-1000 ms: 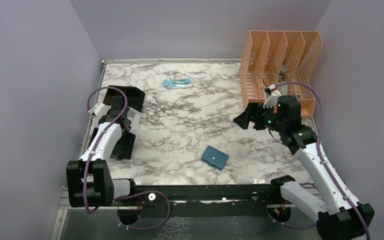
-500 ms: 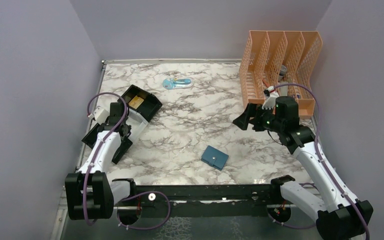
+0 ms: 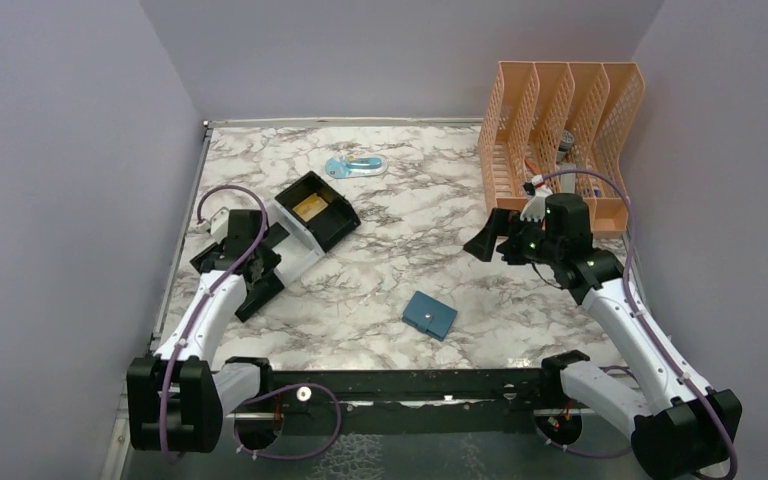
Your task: Take the credit cards out of the card holder
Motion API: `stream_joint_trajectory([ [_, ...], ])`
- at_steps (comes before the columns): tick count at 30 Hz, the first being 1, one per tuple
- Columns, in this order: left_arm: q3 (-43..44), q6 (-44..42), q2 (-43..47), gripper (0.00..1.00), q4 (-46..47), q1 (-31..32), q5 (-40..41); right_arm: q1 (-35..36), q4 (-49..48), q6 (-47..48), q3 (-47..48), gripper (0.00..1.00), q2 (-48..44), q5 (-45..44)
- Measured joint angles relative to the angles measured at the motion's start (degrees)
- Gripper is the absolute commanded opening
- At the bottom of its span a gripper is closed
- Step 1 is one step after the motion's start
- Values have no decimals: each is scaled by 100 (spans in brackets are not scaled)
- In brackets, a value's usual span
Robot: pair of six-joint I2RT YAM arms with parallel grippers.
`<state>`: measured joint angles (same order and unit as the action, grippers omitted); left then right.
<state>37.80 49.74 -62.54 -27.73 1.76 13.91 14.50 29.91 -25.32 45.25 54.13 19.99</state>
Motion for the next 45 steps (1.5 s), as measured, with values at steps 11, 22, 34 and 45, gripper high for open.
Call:
stream_joint_trajectory([
  [11,487,-625,-680,0,149,1211,-654,0,0,-4,-2,100,55,-2],
  [22,1491,-1091,-1674,0,101,2022,-1235,0,4,0,-13,100,70,-157],
  [34,2216,-920,-2669,6,188,2903,-1191,0,7,2,-68,100,177,-245],
  [45,2402,-874,-2876,43,282,3110,-1134,0,11,4,-212,100,260,-256],
])
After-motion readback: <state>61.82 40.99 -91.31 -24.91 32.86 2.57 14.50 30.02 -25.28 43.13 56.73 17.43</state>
